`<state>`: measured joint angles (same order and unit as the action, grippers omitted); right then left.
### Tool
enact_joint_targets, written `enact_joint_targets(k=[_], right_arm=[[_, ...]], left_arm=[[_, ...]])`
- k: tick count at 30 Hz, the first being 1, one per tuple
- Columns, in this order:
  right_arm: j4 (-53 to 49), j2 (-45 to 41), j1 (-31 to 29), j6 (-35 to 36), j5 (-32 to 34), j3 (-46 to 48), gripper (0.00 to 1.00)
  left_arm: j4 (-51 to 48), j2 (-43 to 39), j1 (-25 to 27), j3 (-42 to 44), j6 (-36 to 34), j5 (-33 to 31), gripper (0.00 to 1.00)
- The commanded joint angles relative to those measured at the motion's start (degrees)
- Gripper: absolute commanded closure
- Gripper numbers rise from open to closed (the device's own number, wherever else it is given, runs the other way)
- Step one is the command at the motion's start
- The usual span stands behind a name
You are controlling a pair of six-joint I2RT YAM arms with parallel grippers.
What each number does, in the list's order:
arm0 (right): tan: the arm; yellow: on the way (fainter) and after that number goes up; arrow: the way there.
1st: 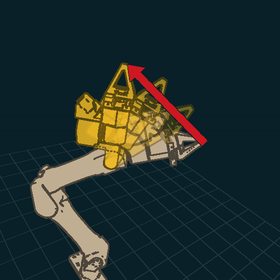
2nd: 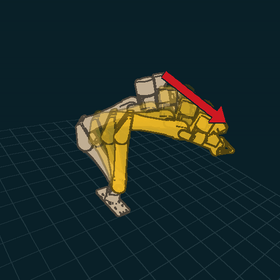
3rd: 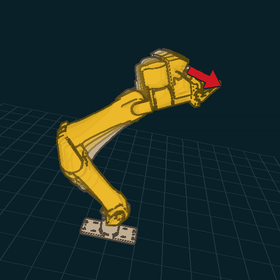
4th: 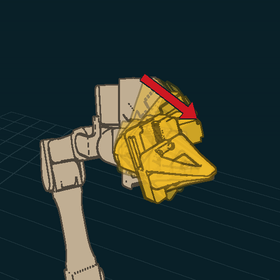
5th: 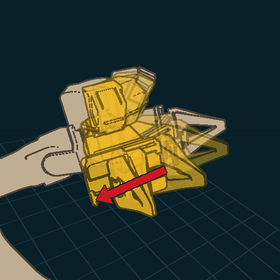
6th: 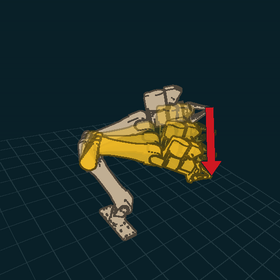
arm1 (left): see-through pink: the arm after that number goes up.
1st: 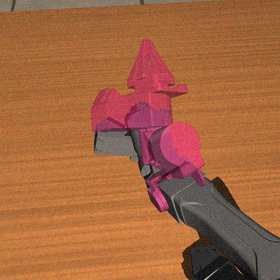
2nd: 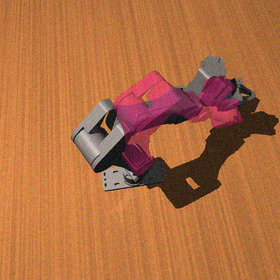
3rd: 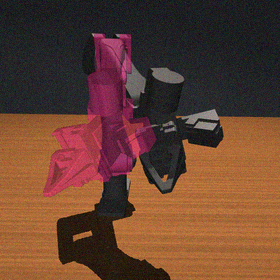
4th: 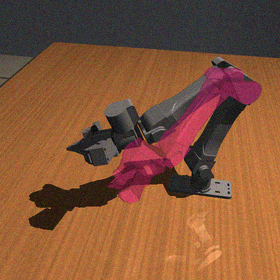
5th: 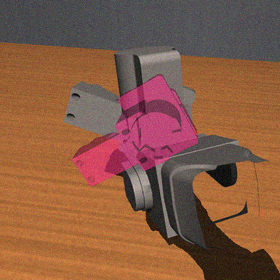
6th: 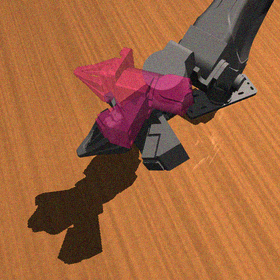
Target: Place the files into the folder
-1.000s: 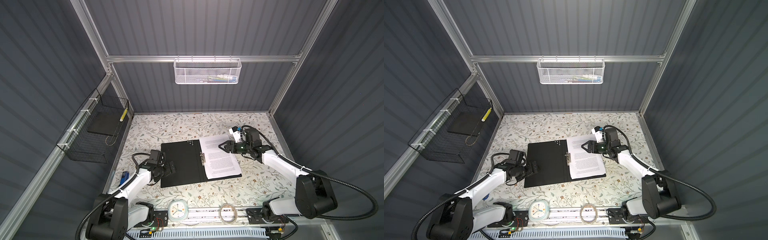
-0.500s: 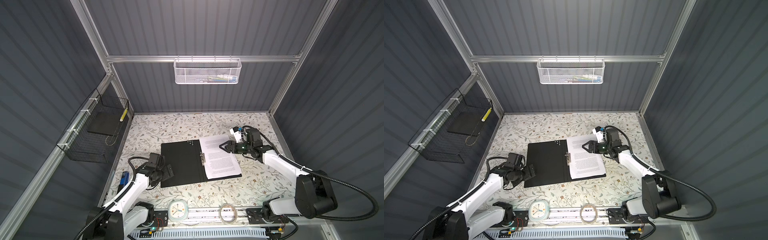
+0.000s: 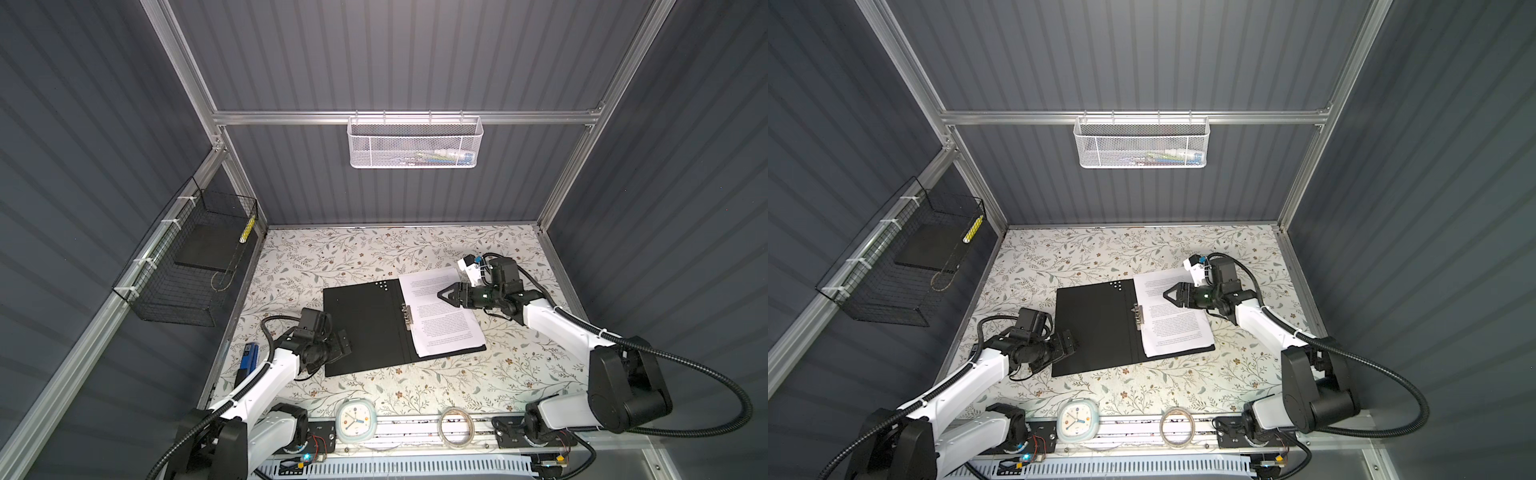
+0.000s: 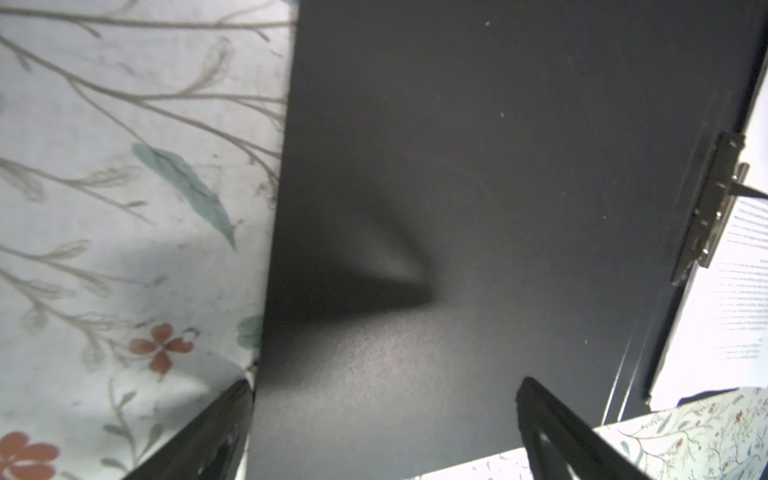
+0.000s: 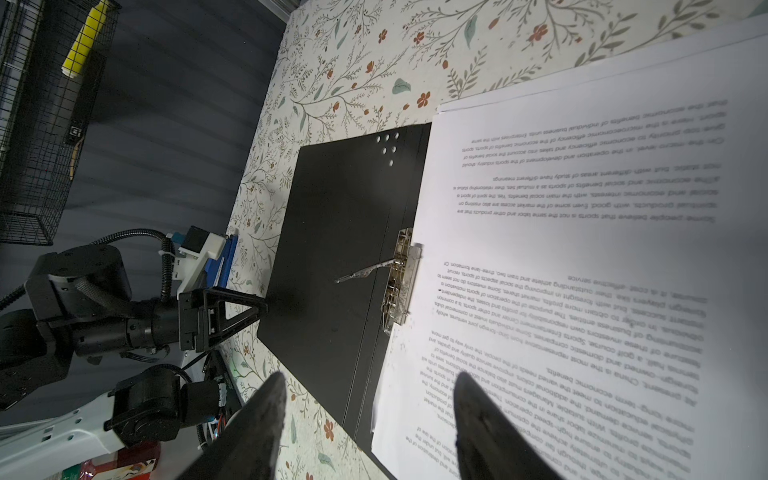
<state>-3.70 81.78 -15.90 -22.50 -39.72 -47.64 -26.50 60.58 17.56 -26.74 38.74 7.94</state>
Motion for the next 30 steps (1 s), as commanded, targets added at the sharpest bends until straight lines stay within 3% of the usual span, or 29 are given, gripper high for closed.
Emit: enact_joint_targets(k=[1,6,10,16,23,26,28,30], right_arm=[[-1.4,1.3,-0.3,0.8,-0.8,-2.0,0.36],[-3.3,3.8,-0.7,1.2,-1.3,-4.5,0.36],[-7.2,5.3,-1.8,3.0,0.2,-7.3,0.36],[-14.3,7.2,-4.5,6.1,3.7,-12.0,0.37],[-22.4,13.0,-7.2,7.4,5.7,-18.9,0.42],[-24.6,15.6,-8.4,7.2,6.0,-21.5,0.44],[-26.0,17.4,-9.2,7.2,6.4,-23.3,0.45],[-27.4,19.2,-10.1,7.3,6.7,-25.2,0.47]], left_arm=[[0.1,-2.1,2.1,2.4,4.5,1.5,0.01],[5.2,-4.0,10.3,5.2,11.4,-1.0,0.01],[1.6,-2.2,13.9,2.8,12.3,-5.8,0.01],[-8.4,-1.7,13.8,-8.0,5.4,-16.2,0.01],[0.7,11.3,13.8,-20.2,-6.8,-12.5,0.04],[7.3,16.3,13.7,-22.0,-9.9,-10.1,0.28],[10.9,19.7,13.2,-23.1,-11.7,-8.1,0.55],[13.4,23.3,12.2,-23.9,-12.9,-5.6,0.91]])
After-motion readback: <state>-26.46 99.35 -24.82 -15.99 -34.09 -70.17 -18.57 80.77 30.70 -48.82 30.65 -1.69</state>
